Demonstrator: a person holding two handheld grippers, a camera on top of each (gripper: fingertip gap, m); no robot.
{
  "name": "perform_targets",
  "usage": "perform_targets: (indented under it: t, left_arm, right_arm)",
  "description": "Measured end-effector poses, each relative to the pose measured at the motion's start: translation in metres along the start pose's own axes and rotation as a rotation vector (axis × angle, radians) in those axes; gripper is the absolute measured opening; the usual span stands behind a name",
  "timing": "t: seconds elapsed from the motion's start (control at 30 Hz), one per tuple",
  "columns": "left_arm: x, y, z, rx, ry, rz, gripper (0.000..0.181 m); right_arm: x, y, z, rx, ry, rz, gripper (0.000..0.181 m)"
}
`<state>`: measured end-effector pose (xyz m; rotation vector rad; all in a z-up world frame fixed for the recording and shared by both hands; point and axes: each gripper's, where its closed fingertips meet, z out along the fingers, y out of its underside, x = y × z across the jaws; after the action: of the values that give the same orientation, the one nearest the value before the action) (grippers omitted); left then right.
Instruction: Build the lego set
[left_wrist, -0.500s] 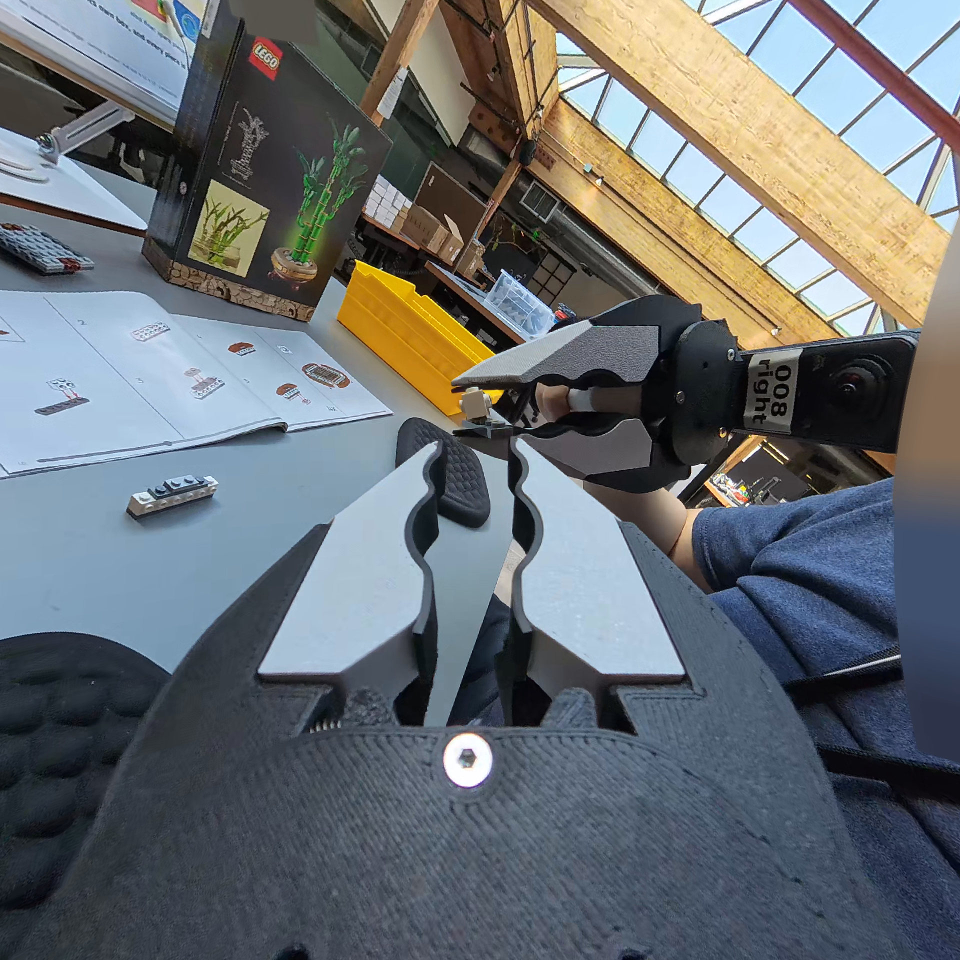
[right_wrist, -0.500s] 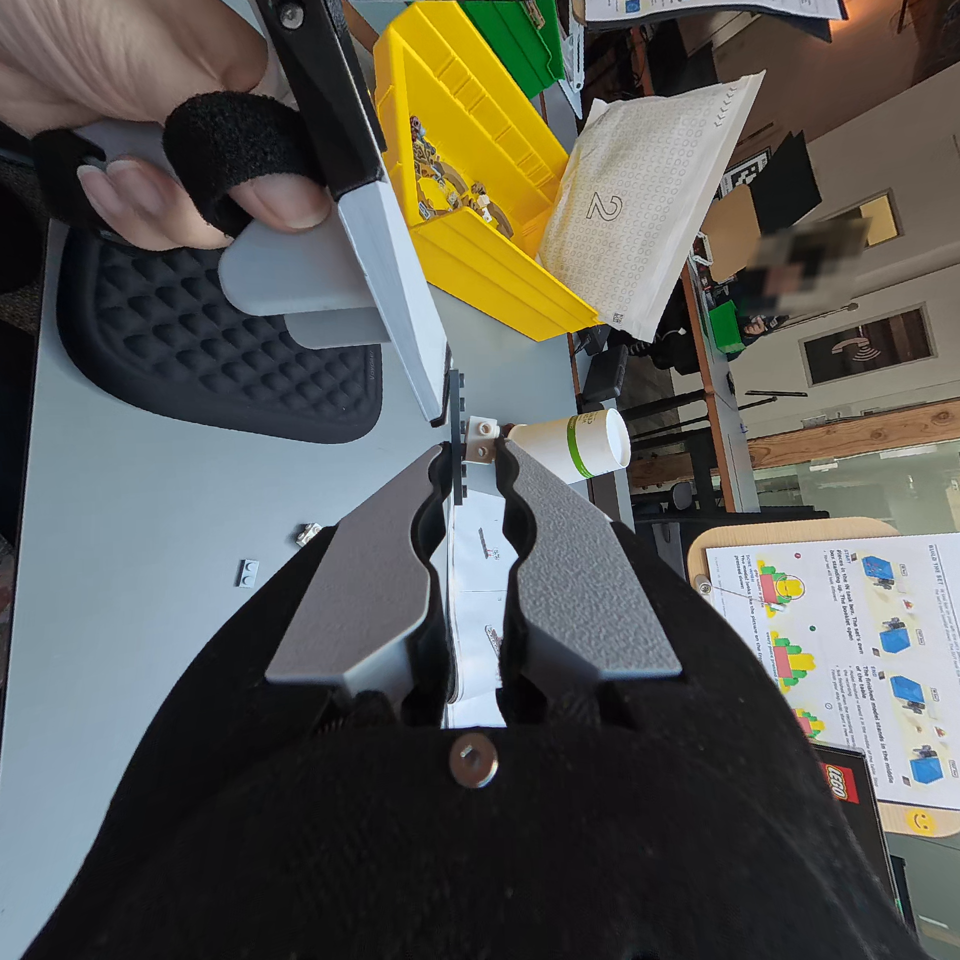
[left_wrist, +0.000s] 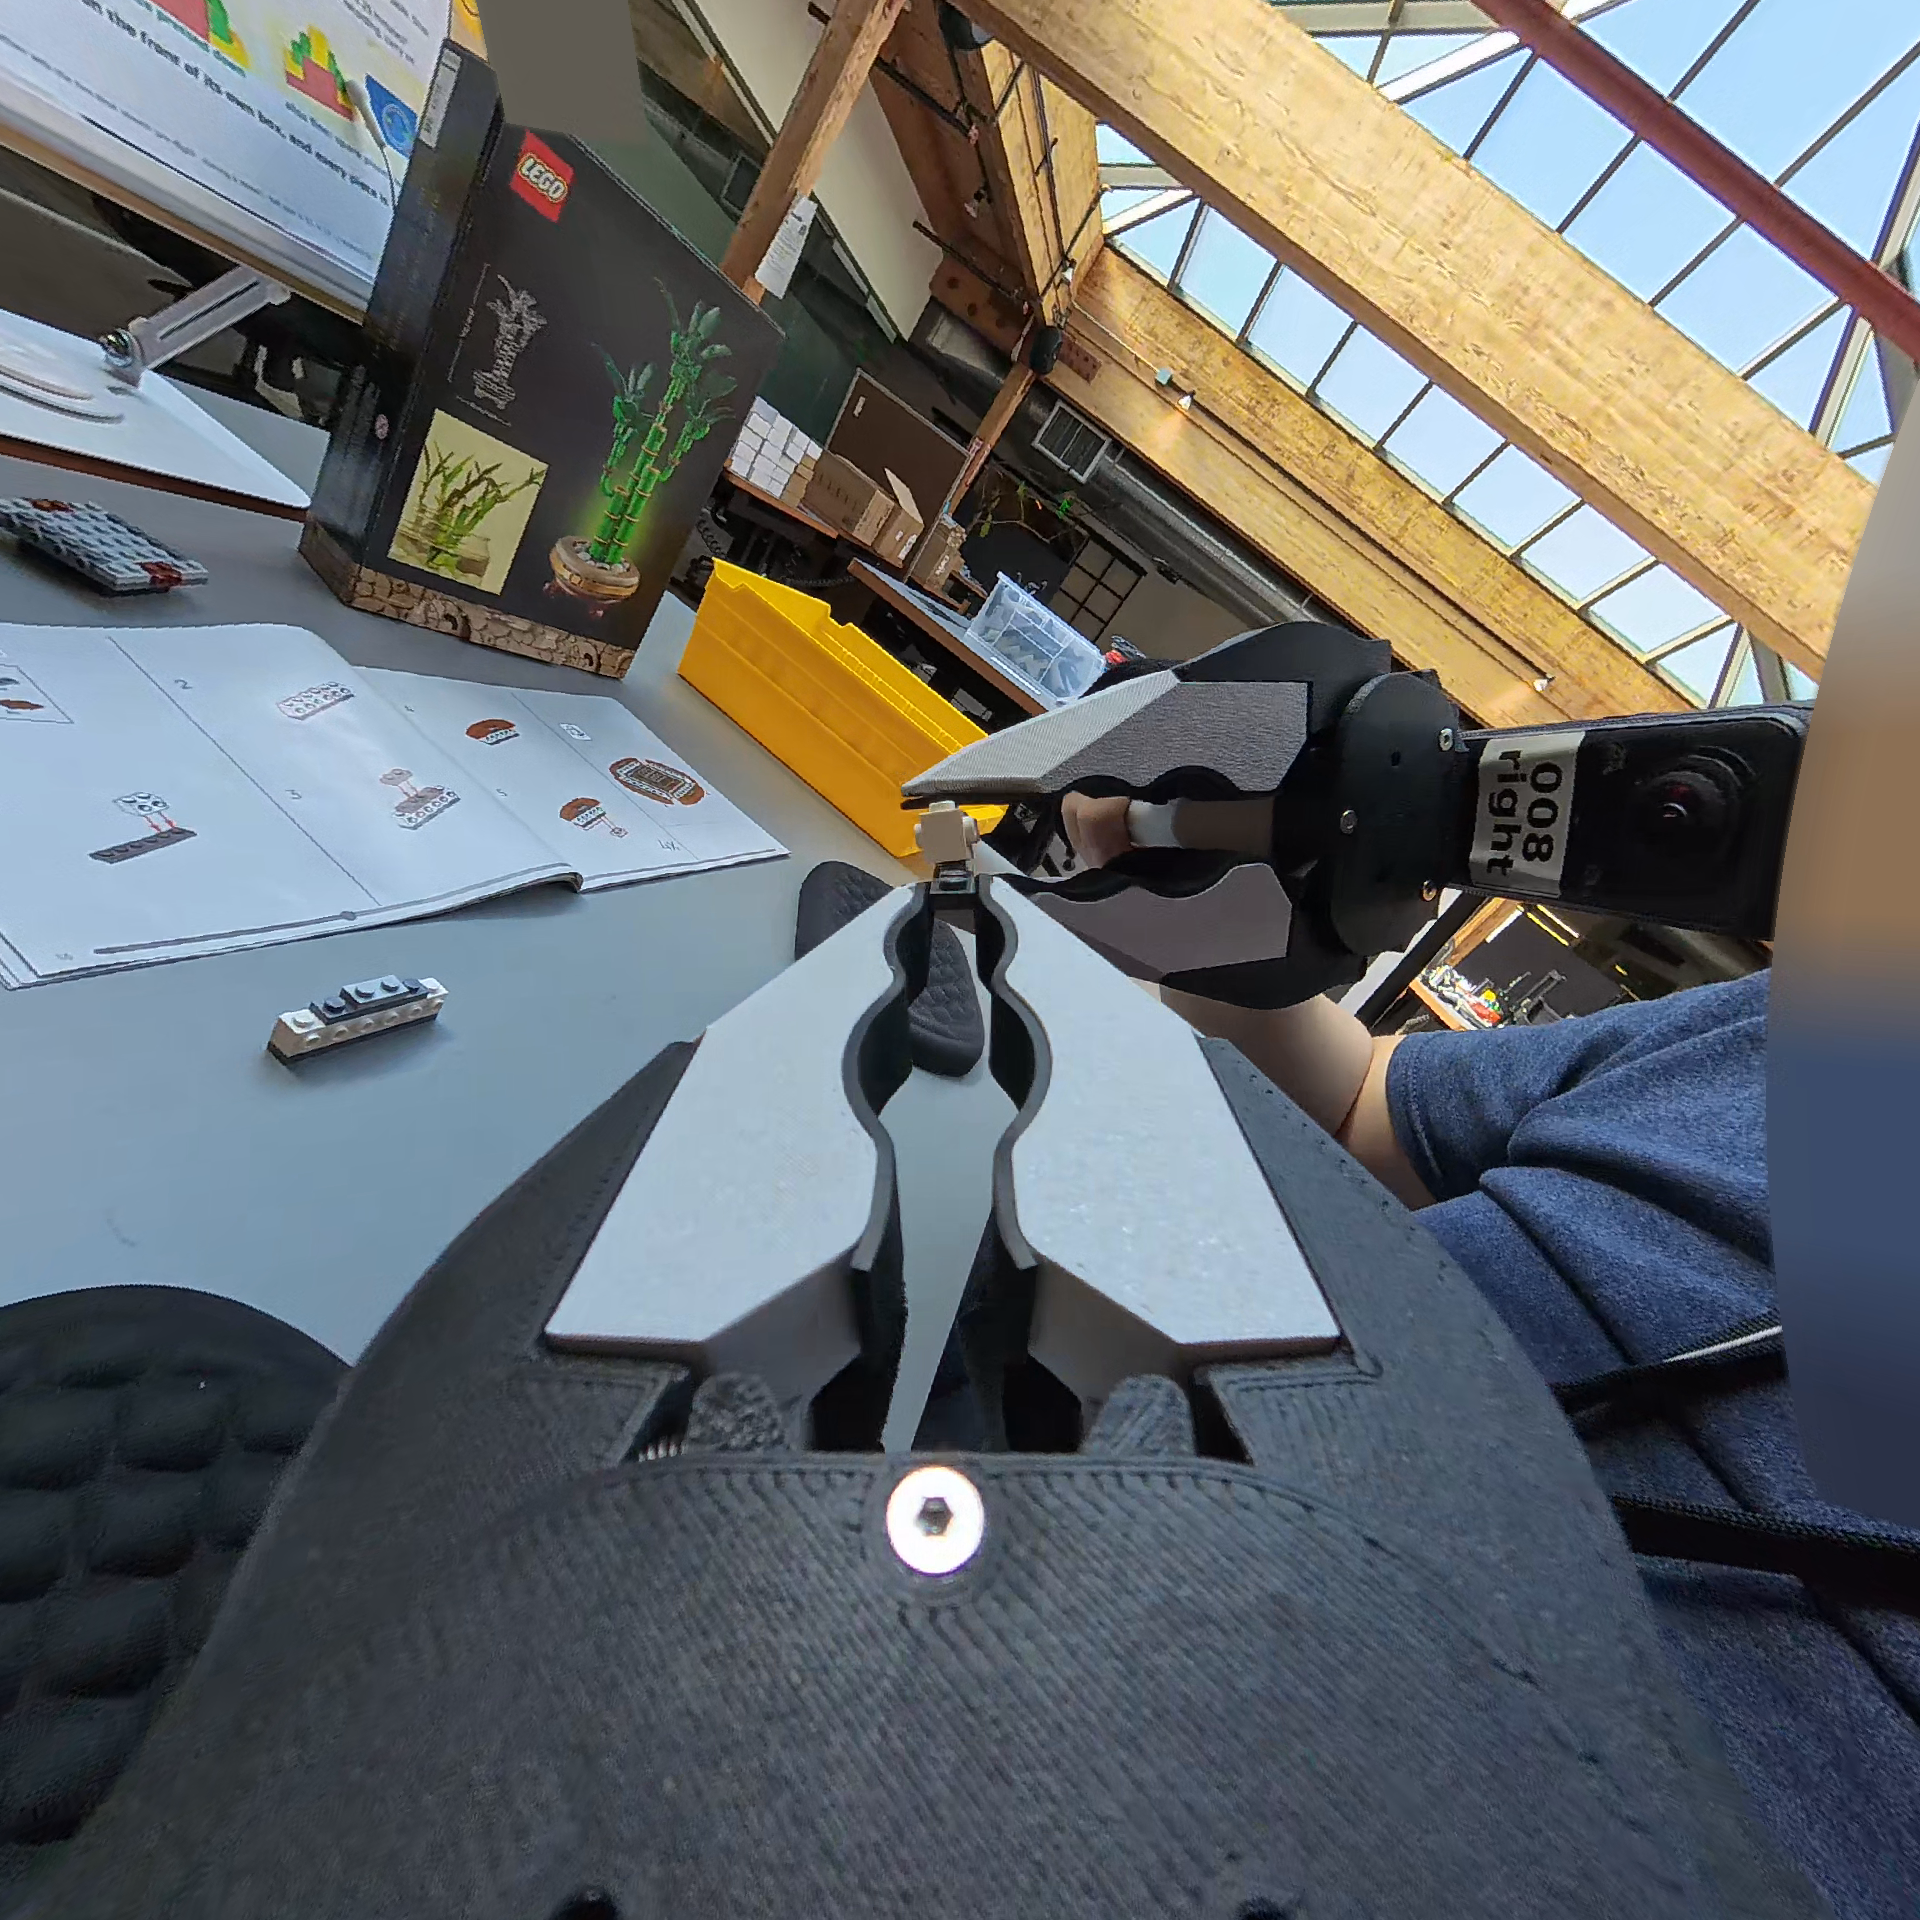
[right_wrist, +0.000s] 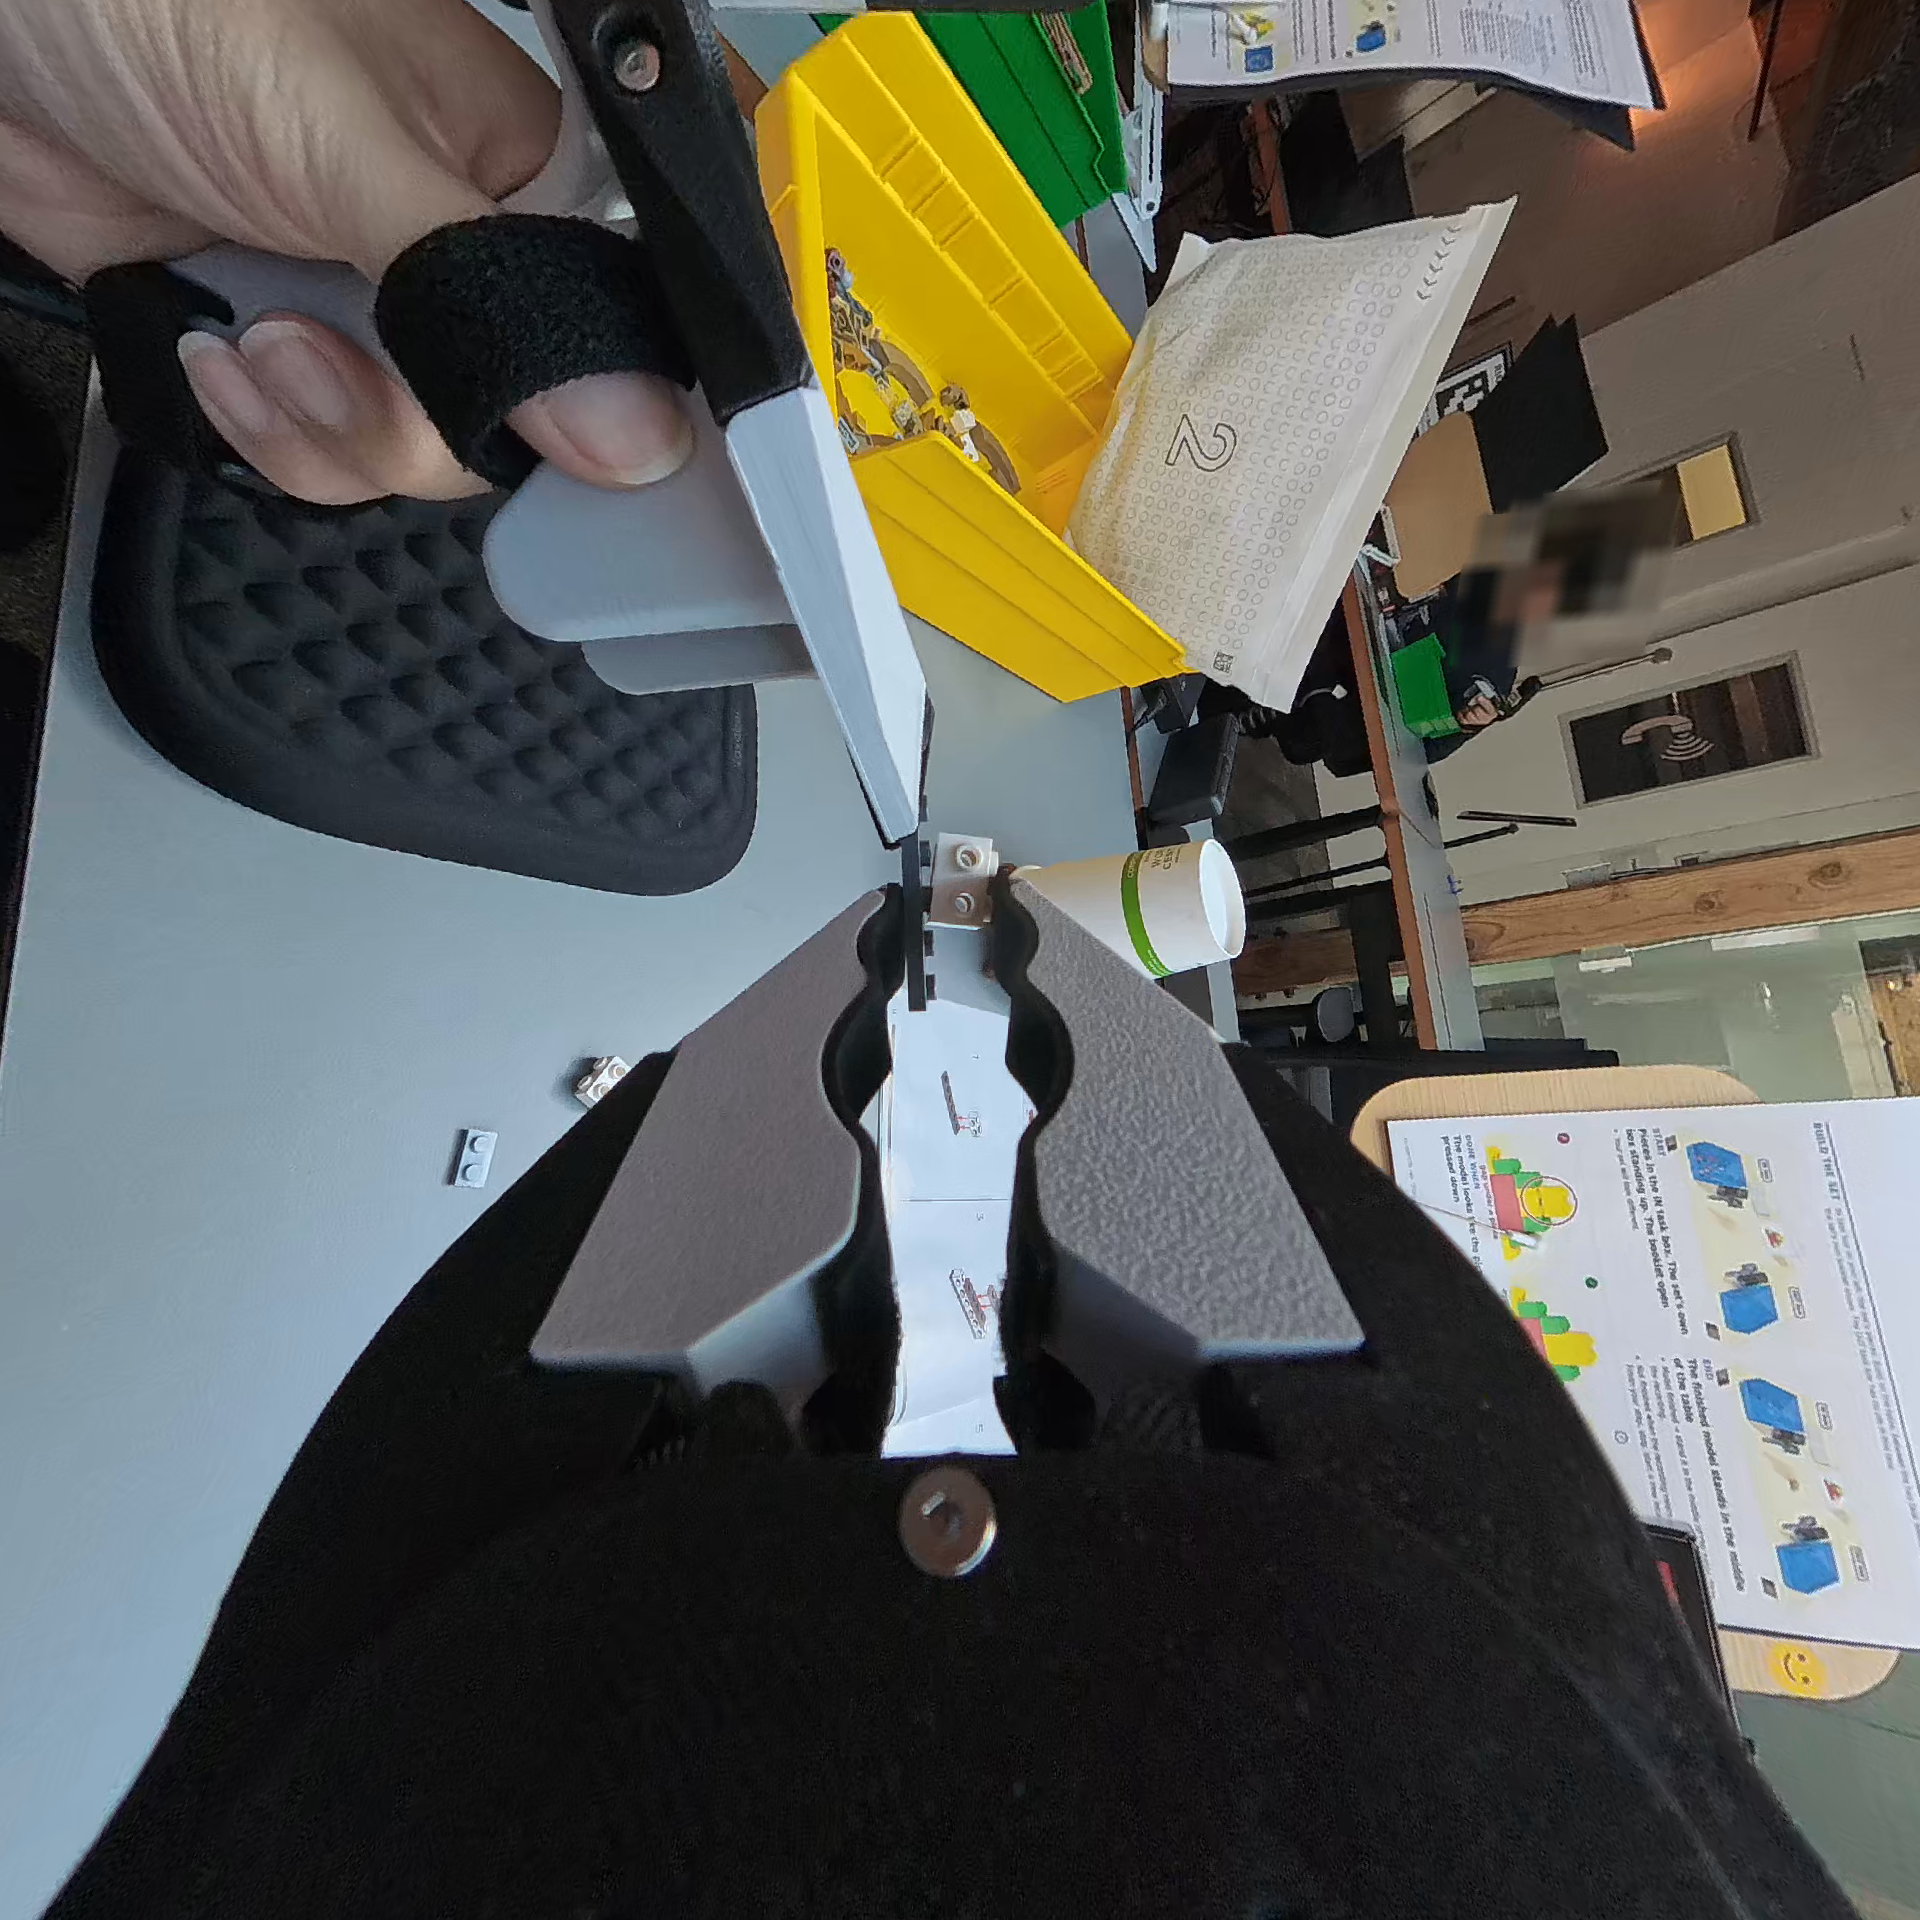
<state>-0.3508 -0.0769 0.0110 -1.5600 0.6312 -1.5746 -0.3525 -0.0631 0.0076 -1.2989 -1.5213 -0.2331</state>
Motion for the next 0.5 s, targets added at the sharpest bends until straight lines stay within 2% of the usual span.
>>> perform_targets:
  t: [0.2, 0.5]
  left_arm:
    - [0.0017, 0.001, -0.0015, -0.012, 0.026, -0.044, 0.005]
    - [-0.0015, -0.0009, 0.001, -0.017, 0.011, -0.073, 0.005]
  right_arm:
    - [-0.0025, -0.0033, -0.0014, 0.034, -0.017, -0.032, 0.016]
    - [-0.0002, 0.0, 0.0019, -0.006, -0.02, -0.029, 0.016]
